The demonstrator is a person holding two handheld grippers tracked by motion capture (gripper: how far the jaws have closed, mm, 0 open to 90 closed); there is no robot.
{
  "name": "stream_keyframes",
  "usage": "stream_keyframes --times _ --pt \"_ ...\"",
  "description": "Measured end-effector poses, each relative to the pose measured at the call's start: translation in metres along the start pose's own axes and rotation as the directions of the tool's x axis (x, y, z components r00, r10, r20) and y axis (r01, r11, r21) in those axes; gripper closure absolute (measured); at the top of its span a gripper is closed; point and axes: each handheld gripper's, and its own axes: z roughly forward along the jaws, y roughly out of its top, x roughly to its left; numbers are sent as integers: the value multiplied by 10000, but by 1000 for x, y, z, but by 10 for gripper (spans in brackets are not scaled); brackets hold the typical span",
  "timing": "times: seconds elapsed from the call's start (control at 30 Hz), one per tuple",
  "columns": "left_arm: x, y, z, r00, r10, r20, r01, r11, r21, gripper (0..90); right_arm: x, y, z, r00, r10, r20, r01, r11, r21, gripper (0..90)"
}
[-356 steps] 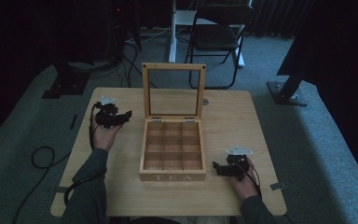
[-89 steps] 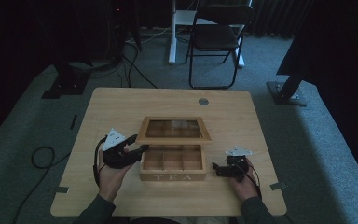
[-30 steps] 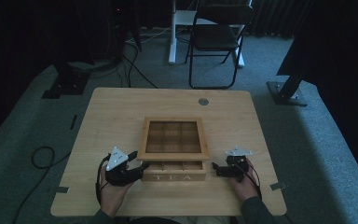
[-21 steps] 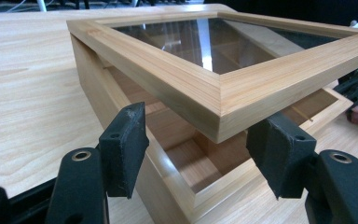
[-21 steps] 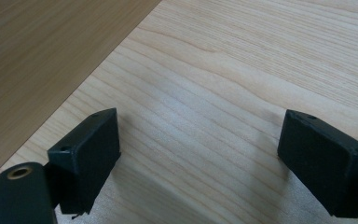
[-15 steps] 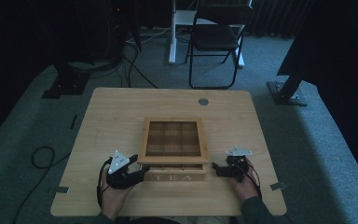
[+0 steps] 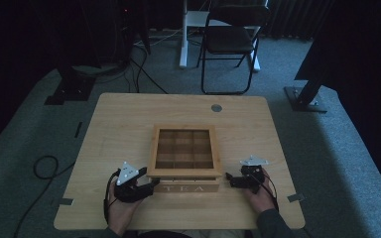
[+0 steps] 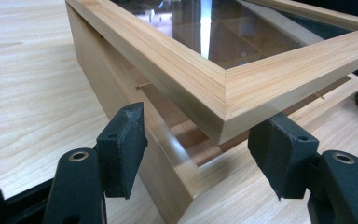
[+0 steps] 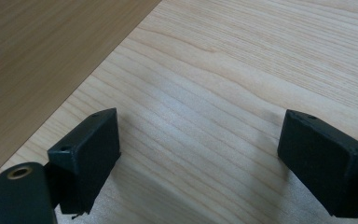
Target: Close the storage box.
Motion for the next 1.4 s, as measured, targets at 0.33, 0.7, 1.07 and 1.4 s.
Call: stream_keyframes --times 0.33,0.7,1.07,1.4 --pt "0 -5 0 10000 -90 42 89 9997 210 367 0 0 0 10000 18 0 -18 10000 13 124" --pt "-1 -11 2 10000 -2 15 1 9977 682 367 0 0 0 10000 22 2 -22 10000 19 124" --pt "-4 -13 2 10000 95 -15 -94 9969 777 367 0 0 0 10000 22 0 -22 10000 17 124" --pt "-3 -13 -10 9991 -369 216 372 9992 -118 348 1 0 0 10000 -17 -46 17 10000 9 124"
